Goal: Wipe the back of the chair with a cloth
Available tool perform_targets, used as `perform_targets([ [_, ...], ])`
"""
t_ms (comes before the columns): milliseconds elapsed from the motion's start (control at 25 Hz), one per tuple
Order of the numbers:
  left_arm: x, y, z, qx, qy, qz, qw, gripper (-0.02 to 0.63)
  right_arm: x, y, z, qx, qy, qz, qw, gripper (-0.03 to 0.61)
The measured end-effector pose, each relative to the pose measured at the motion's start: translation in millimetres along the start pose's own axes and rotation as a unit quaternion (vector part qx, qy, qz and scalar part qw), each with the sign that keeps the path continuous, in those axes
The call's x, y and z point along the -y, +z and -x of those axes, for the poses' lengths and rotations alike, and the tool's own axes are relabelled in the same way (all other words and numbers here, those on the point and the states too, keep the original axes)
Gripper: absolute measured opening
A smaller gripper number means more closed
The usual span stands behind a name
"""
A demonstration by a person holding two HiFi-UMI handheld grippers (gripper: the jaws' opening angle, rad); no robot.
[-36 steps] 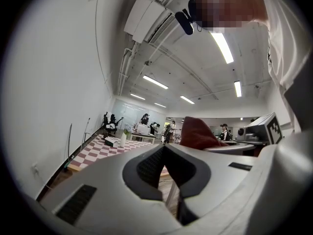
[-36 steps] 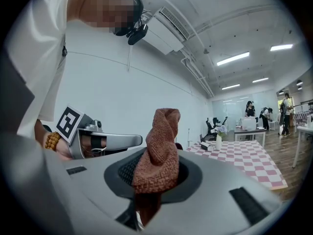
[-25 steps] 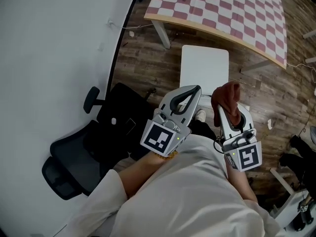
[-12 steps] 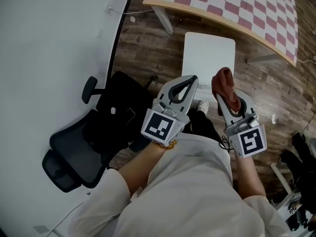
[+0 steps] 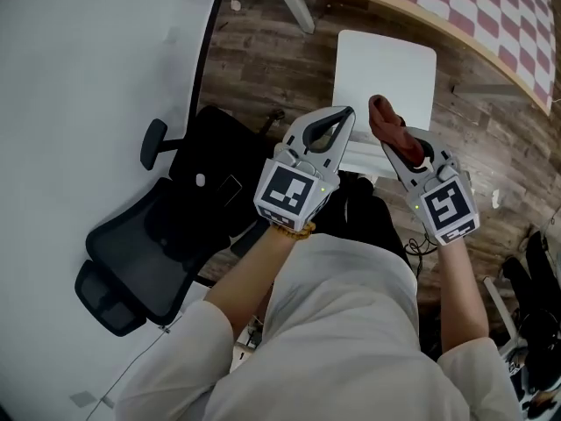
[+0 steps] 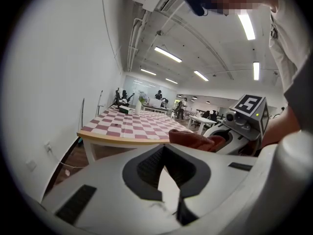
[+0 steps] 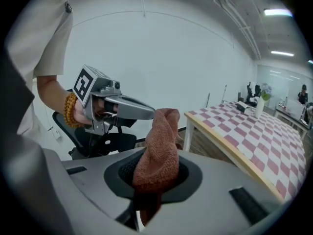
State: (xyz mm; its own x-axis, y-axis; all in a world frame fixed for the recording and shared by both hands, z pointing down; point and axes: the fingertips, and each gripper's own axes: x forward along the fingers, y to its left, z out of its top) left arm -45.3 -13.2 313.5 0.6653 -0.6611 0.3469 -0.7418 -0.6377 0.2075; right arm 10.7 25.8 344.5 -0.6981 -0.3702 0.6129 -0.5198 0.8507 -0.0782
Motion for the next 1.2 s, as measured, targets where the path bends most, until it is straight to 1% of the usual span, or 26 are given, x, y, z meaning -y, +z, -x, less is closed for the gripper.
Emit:
perform_targets([
  [200, -18.4, -39.4, -14.1, -0.031, -0.001, 0.016, 0.9994, 0.014, -0.8, -30.9, -38.2, -0.057, 0.048, 0.008, 0.997, 0.083],
  [320, -29.3, -61.9, -21.8, -0.048, 0.001, 0.027, 0.9985, 0.014, -2.6, -52.2, -60.5, -0.091, 0.077, 0.013, 0.993, 0.083],
  [440, -40.3, -83.6, -28.6, -0.064, 0.004, 0.037, 0.9972, 0.014, -6.3, -74.2, -82.0, -0.126, 0.107, 0.024, 0.986, 0.083],
  [640, -53.6, -118.8, -36.5, -0.088, 0.003, 0.059, 0.9943, 0.014, -17.7, -111.6, -112.8, -0.185, 0.159, 0.043, 0.969, 0.083],
  [840, -62.1, -147.1, -44.1, -0.107, 0.001, 0.07, 0.9918, 0.014, -26.6, -143.1, -136.7, -0.228, 0.209, 0.049, 0.95, 0.083],
  [1200, -74.3, -192.1, -58.3, -0.132, 0.001, 0.093, 0.9868, 0.014, -35.3, -183.7, -169.7, -0.285, 0.263, 0.066, 0.919, 0.084],
])
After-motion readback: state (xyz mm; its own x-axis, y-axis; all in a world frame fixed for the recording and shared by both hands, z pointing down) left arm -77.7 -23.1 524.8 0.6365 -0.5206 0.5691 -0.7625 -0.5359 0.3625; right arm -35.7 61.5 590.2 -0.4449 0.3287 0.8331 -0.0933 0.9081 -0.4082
